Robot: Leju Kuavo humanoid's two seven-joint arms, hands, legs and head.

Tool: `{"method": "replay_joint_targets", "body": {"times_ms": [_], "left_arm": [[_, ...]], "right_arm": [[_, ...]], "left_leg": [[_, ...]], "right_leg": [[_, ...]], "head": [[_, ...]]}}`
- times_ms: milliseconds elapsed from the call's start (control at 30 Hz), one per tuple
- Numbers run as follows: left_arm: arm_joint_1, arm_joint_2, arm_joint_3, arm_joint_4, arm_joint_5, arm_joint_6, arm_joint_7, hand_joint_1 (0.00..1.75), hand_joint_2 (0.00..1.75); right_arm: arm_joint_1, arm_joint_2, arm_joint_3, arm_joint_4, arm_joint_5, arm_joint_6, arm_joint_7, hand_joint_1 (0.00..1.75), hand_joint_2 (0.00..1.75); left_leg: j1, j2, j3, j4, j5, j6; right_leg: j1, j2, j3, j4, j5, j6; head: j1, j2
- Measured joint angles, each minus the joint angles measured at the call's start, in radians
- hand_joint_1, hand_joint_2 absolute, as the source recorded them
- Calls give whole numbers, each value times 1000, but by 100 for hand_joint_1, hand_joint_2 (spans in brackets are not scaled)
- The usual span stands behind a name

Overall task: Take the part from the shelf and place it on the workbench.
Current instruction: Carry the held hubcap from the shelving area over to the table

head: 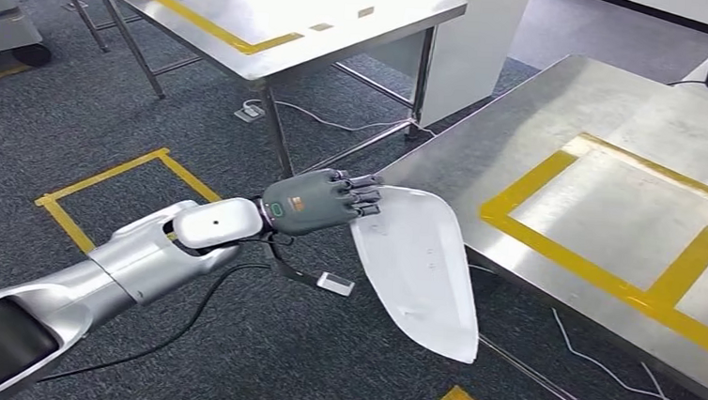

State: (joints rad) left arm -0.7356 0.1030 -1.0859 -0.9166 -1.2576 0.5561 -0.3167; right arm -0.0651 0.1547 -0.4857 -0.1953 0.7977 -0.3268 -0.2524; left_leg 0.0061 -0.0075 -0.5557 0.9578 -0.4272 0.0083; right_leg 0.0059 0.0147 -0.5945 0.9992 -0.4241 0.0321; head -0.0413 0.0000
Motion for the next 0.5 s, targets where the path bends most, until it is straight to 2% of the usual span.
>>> {"method": "replay_joint_targets", "body": {"times_ms": [100, 167, 500], "left_arm": [[-7, -29, -39, -9, -5, -14, 0, 169, 175], [-11, -49, -61, -17, -1, -17, 9, 169, 175], [-24, -95, -111, -39, 33, 10, 12, 169, 175]], "right_arm": [[-6, 1, 5, 0, 7, 2, 4, 0, 0], [-8, 2, 8, 0, 9, 3, 5, 0, 0], [-10, 4, 16, 0, 18, 6, 7, 0, 0]], "left_leg": [[2, 0, 0, -3, 1, -21], [2, 0, 0, -4, 1, -29], [-2, 0, 0, -3, 2, -29]], "right_leg": [[2, -1, 0, 0, 0, -6], [2, -2, 0, 0, 0, -8], [-3, -4, 1, -1, 3, -5]], "head": [[0, 0], [1, 0], [1, 0]]}}
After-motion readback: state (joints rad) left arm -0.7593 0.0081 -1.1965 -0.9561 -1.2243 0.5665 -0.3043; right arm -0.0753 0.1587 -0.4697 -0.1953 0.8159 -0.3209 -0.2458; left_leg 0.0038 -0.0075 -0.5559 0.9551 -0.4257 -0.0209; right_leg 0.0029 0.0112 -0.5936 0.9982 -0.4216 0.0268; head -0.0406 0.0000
